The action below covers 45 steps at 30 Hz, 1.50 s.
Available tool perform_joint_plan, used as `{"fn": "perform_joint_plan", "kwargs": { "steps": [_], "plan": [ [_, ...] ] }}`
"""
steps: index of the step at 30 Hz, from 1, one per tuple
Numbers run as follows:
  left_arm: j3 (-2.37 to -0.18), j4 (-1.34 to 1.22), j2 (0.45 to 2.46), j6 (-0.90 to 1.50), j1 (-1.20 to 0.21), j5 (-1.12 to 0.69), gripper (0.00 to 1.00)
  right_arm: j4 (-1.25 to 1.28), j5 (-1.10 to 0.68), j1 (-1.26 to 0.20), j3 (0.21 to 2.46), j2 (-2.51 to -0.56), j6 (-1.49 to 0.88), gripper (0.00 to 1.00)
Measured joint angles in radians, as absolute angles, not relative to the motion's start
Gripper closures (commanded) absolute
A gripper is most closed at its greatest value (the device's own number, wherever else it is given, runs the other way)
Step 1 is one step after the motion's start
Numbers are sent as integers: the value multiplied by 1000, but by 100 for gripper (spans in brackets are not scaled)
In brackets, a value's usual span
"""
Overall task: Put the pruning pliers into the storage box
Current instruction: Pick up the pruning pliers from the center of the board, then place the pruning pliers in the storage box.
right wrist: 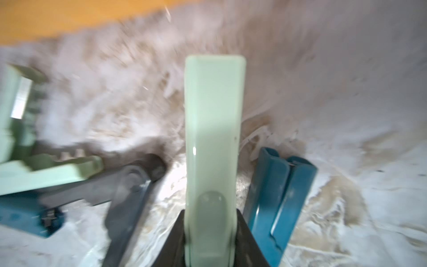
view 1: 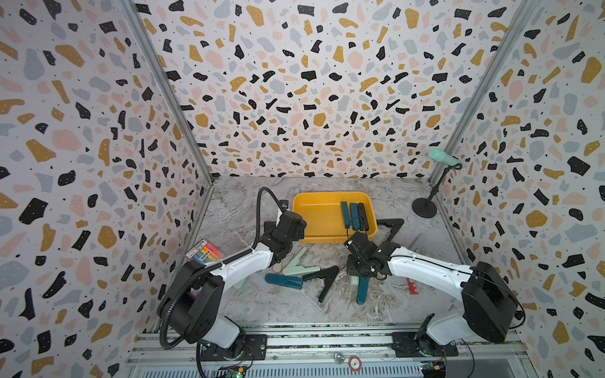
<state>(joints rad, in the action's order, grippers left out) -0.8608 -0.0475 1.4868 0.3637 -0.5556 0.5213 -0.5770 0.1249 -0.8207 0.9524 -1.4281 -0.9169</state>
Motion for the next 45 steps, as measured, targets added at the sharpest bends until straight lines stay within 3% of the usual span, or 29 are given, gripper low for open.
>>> {"fn": "perform_joint_plan", "kwargs": {
  "steps": [9, 16, 24, 32, 45],
  "plan": [
    [-838, -54, 1481, 382, -520, 510, 1, -531, 211, -739, 1180, -1425, -800, 86],
    [-831, -55, 1494, 401, -508, 458, 1, -422, 191, -630, 1360, -1688, -638, 86],
    [-831, -55, 1514, 415, -499, 419, 1, -392, 149, -610, 1608, -2031, -498, 86],
    [-831, -55, 1536, 420, -498, 407, 0, -418, 112, -557, 1762, -2212, -443, 86],
    [-850, -54, 1558, 422, -498, 399, 0, -471, 105, -525, 1832, -2271, -421, 83]
  ]
}}
